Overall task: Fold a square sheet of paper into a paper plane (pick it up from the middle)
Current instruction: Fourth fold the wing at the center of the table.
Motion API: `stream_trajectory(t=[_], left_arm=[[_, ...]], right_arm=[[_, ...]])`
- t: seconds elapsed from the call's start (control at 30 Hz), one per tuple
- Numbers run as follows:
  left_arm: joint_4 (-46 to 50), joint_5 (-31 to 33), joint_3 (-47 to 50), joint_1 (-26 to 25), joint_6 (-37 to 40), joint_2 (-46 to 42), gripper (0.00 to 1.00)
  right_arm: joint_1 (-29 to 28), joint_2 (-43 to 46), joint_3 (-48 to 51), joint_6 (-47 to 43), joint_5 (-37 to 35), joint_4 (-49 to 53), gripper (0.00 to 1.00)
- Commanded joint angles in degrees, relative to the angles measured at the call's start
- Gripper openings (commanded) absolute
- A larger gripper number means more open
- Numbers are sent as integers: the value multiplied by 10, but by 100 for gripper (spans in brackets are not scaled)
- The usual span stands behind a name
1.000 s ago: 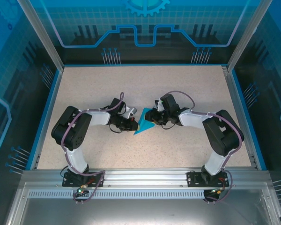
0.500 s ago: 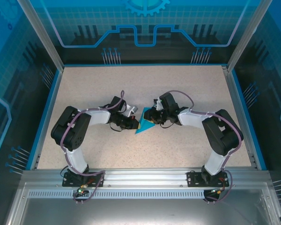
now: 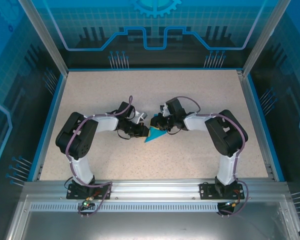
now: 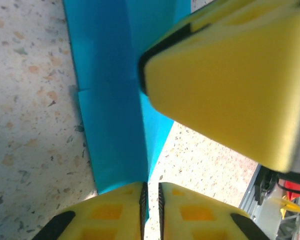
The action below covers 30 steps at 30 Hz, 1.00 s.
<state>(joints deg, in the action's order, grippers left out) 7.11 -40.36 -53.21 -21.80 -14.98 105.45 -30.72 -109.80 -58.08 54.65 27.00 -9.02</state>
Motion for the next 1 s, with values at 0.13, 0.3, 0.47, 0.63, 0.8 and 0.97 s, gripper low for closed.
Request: stream_trajectory(t=[0.13, 0.3, 0.47, 0.63, 0.8, 0.97], left_arm=[[0, -6, 13, 7, 9, -1, 27], [-6, -5, 14, 3, 10, 2, 30], [-3, 9, 13, 0, 13, 4, 22], [2, 17, 14, 0, 17, 11, 10], [10, 32, 12, 0, 16, 17, 5], [8, 36, 10, 2, 6, 35, 3]], right_arm=[[4, -11, -15, 2, -4, -2, 20], [6, -20, -21, -1, 2, 2, 20], [8, -21, -19, 1, 1, 1, 20], [9, -21, -18, -2, -1, 1, 20], [13, -28, -21, -8, 0, 2, 20], [15, -39, -25, -14, 1, 5, 20]])
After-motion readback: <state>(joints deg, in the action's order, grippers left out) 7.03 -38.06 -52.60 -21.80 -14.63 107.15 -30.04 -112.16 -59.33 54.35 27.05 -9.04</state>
